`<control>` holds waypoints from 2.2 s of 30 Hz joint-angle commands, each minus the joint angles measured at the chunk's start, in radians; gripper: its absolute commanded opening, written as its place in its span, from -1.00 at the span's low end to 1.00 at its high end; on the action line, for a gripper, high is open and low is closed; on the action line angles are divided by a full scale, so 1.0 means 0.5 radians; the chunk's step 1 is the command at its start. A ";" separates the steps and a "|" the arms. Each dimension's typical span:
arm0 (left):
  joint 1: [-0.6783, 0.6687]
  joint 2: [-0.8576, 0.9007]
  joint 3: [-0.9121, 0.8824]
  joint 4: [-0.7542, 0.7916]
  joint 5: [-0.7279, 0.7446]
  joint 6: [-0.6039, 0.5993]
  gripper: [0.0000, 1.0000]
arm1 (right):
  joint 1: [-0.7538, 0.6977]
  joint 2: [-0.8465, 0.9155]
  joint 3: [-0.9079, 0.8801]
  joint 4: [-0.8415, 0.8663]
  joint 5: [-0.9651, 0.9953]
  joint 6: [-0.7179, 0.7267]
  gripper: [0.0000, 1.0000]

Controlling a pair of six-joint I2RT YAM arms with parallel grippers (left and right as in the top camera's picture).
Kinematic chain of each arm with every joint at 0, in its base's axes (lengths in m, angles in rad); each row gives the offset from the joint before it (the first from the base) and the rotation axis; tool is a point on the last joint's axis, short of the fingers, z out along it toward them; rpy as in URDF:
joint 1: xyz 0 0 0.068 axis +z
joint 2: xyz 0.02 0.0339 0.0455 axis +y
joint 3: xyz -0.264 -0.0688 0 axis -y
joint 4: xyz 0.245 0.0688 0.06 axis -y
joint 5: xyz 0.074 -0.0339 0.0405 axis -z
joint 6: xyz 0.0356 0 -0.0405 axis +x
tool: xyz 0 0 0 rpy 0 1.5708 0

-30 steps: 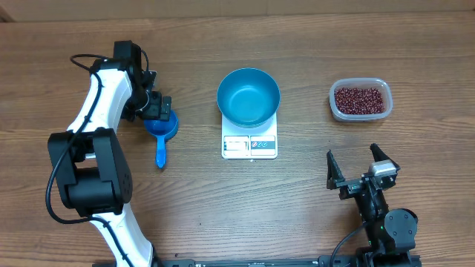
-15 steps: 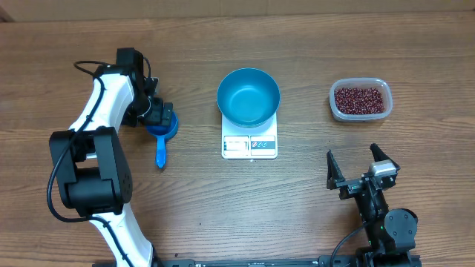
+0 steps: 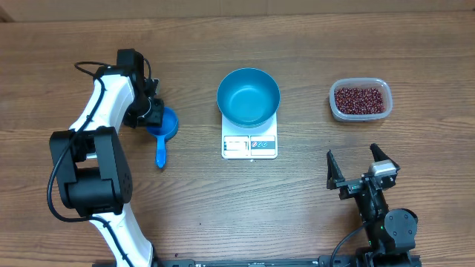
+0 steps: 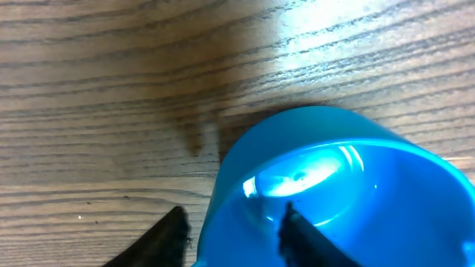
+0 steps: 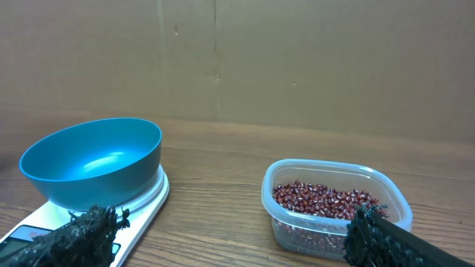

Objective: Scoop item into bowl and weigh 150g on scale
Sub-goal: 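Close the left gripper on the blue scoop's rim, then lift the blue scoop with the left gripper over the teal bowl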

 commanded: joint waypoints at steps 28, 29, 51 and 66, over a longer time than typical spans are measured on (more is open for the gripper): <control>-0.001 0.018 0.208 -0.063 0.025 -0.121 -0.91 | 0.018 -0.024 -0.021 0.006 0.005 0.000 1.00; -0.001 0.018 0.249 -0.079 0.026 -0.151 -0.92 | 0.018 -0.024 -0.021 0.006 0.005 0.000 1.00; -0.001 0.017 1.472 -0.632 0.444 -1.019 -0.91 | 0.018 -0.024 -0.021 0.006 0.005 0.000 1.00; -0.111 0.017 1.495 -0.456 0.930 -2.357 -0.92 | 0.018 -0.024 -0.021 0.006 0.005 0.000 1.00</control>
